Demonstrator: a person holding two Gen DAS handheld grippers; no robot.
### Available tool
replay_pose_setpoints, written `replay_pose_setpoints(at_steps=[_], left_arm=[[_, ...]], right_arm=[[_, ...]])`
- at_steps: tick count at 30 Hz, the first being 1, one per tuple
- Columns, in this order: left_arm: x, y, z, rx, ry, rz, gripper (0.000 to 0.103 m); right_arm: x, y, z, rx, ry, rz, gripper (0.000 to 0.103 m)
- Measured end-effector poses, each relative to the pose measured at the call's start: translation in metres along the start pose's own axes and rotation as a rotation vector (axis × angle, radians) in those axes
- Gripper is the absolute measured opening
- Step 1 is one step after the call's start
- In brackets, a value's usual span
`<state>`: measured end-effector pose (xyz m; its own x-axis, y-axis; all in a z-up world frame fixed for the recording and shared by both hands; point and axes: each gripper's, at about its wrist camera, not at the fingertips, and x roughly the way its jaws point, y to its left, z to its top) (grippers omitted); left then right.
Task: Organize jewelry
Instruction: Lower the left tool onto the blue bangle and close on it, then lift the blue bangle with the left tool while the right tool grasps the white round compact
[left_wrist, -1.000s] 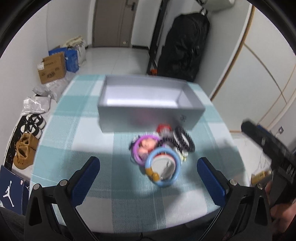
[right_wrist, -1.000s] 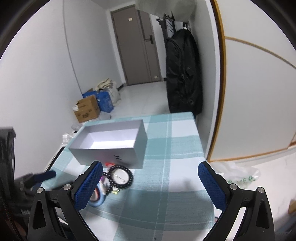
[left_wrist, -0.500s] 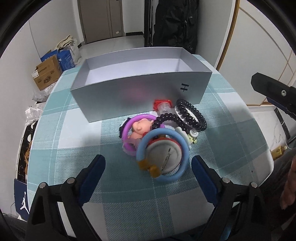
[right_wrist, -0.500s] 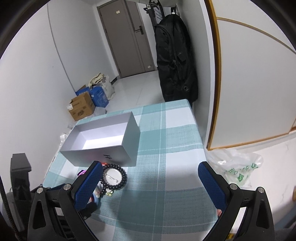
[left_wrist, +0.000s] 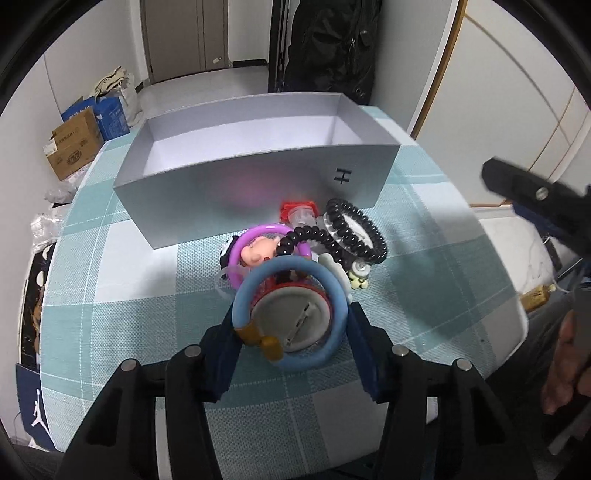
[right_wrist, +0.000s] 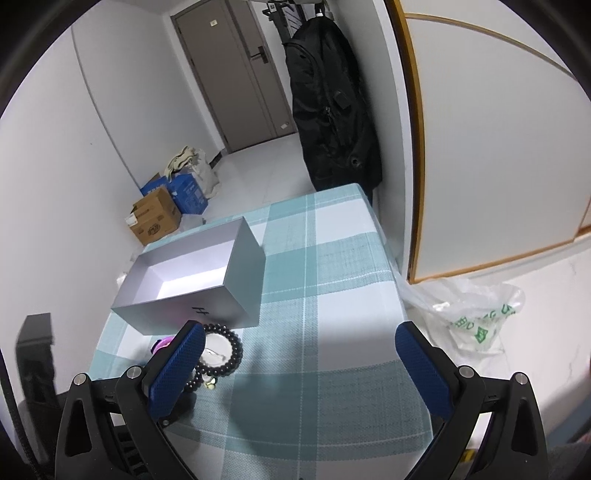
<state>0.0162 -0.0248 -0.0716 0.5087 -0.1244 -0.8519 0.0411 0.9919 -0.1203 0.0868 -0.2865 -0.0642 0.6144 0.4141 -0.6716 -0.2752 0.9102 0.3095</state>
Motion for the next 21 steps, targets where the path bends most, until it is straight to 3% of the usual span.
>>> replay_pose_setpoints(at_steps=[13,21], left_arm=[[-0.037,0.025,0.018,-0.141,-0.111,-0.189,0.049],[-0.052,0.065,0.026,-0.287,-0.182,-0.260,0.049]], right_arm=[[0.007,0.013,-0.009,-0.042,0.052,0.031,0.103],[0.023,0.043,-0.028,-0.066,0.191,0.208,0.099]])
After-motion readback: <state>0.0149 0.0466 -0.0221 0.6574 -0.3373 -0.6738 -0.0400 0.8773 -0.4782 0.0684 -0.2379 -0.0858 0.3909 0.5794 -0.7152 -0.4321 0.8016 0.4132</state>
